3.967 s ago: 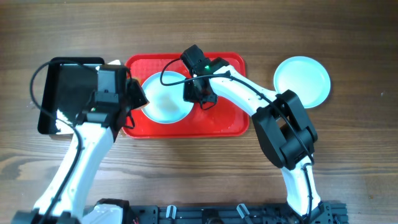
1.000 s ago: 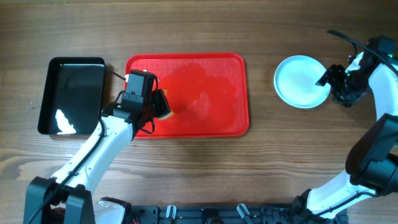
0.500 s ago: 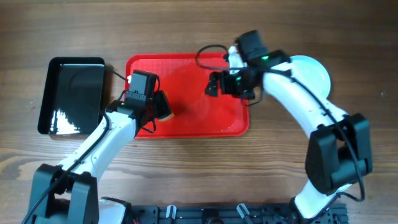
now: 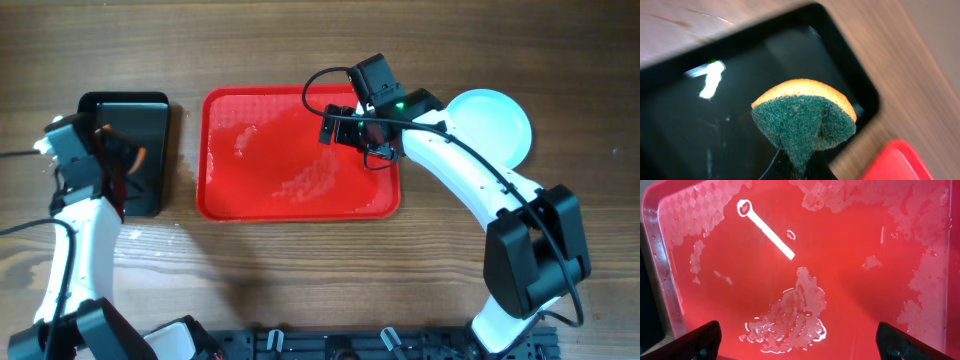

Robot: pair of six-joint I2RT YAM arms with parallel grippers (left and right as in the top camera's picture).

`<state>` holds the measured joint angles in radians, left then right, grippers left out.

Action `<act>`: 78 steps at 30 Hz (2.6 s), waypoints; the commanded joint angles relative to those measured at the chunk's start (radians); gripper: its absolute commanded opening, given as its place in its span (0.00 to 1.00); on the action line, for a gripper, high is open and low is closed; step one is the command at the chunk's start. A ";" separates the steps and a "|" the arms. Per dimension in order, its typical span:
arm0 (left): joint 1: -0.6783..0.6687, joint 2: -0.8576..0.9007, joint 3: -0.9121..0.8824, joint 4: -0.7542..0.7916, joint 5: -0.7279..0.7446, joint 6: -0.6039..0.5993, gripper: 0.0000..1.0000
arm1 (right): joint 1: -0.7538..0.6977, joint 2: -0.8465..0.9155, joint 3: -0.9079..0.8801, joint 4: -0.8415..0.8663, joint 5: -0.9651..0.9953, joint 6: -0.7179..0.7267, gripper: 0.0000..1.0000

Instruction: Clean dirty plates on tray and stack at the side

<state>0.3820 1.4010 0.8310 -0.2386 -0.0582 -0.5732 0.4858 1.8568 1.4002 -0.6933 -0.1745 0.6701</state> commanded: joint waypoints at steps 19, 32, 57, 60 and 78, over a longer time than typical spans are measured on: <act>0.084 -0.200 0.001 -0.017 0.137 -0.011 0.78 | -0.002 -0.014 0.000 0.005 0.021 0.013 1.00; 0.084 -0.528 0.001 -0.665 0.225 -0.246 1.00 | 0.098 -0.431 0.000 -0.454 0.163 -0.045 1.00; 0.084 -0.305 0.001 -0.665 0.225 -0.246 1.00 | 0.270 -0.579 -0.002 -0.398 0.288 -0.151 1.00; 0.084 -0.305 0.001 -0.665 0.225 -0.246 1.00 | 0.211 -0.620 -0.002 -0.352 0.282 -0.176 1.00; 0.084 -0.305 0.001 -0.665 0.225 -0.246 1.00 | -0.287 -1.402 -1.051 0.496 -0.073 -0.177 1.00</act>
<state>0.4614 1.0950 0.8330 -0.9031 0.1562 -0.8070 0.2390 0.5694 0.4835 -0.2985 -0.1509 0.4992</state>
